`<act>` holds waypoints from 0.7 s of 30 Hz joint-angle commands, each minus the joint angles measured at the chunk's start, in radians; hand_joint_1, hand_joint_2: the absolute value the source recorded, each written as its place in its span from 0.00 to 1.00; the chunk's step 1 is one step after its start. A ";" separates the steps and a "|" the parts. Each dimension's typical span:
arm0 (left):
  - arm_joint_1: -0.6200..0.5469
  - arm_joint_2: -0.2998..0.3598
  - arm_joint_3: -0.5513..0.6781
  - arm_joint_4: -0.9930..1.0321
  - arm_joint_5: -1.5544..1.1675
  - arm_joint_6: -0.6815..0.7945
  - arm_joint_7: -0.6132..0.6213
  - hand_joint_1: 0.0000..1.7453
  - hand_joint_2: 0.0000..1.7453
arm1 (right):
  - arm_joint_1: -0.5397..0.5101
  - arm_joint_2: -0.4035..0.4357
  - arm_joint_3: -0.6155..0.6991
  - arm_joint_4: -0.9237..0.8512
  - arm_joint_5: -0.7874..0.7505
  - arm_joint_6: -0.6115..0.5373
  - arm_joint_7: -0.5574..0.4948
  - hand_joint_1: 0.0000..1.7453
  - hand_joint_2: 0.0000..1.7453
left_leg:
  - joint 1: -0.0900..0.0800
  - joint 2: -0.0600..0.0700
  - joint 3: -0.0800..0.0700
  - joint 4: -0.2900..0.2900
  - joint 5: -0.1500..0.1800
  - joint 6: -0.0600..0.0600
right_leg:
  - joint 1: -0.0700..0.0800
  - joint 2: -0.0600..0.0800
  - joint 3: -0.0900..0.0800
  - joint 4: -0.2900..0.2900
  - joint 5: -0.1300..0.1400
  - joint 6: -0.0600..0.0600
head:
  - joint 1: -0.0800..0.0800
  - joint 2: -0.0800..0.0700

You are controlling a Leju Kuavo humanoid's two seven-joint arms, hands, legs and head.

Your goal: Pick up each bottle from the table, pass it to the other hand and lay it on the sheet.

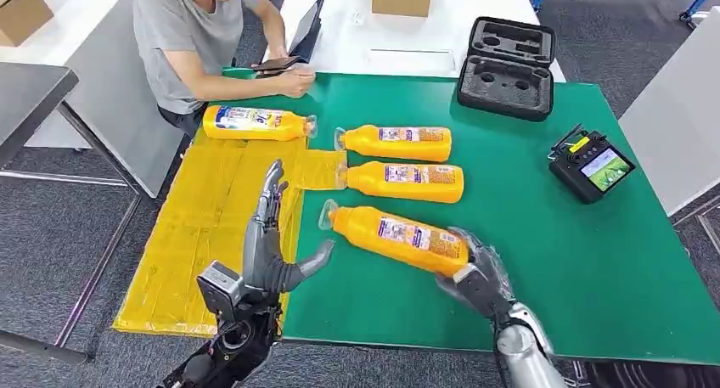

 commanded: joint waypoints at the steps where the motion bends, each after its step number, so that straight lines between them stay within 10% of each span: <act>1: -0.017 0.022 0.008 0.019 0.005 0.000 -0.070 0.00 1.00 | -0.008 0.013 -0.022 -0.010 -0.057 0.022 -0.001 1.00 1.00 | 0.000 0.001 0.001 0.000 0.000 -0.001 | 0.000 0.000 0.001 0.000 0.000 -0.001 | 0.000 0.000; 21: -0.017 0.021 0.011 0.017 0.007 0.006 -0.070 0.00 1.00 | 0.002 0.009 -0.014 -0.033 -0.091 0.006 -0.001 1.00 1.00 | 0.000 0.002 0.002 -0.001 0.000 -0.001 | 0.000 0.001 0.001 -0.001 0.000 -0.002 | 0.000 0.000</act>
